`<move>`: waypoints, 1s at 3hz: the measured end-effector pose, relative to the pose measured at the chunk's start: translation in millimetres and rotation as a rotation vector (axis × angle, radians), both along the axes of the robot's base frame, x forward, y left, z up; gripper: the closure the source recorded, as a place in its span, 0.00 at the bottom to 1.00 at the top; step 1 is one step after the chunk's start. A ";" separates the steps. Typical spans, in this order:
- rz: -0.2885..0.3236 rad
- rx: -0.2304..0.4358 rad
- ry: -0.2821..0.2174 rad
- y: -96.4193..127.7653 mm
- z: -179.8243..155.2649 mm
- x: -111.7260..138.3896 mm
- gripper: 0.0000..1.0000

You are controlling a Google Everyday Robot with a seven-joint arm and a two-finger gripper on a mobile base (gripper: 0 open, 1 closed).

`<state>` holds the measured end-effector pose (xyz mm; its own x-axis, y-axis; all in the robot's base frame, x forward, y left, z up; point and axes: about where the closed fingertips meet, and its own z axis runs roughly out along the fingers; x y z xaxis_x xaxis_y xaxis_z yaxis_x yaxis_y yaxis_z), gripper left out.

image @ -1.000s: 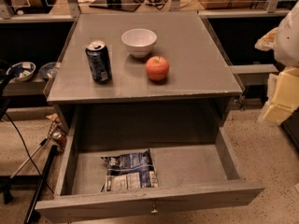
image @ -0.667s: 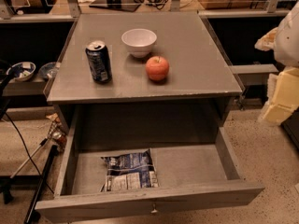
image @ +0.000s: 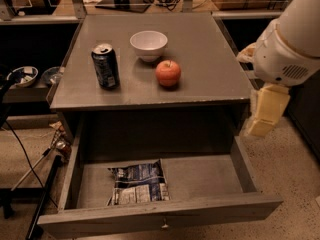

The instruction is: Pick blue chip bag from top drawer and place on counter

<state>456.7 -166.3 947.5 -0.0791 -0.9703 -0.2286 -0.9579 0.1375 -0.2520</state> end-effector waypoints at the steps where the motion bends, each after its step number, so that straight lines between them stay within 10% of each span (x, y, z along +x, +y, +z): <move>1: 0.057 0.003 0.009 20.8 -12.1 6.2 0.00; 3: 0.048 -0.009 0.021 23.8 -15.8 -0.1 0.00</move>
Offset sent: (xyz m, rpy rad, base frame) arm 0.0053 0.0178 -0.0102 0.0028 0.0079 0.0490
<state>456.7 -142.5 931.7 -0.0375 -0.9751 -0.2184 -0.9685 0.0893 -0.2325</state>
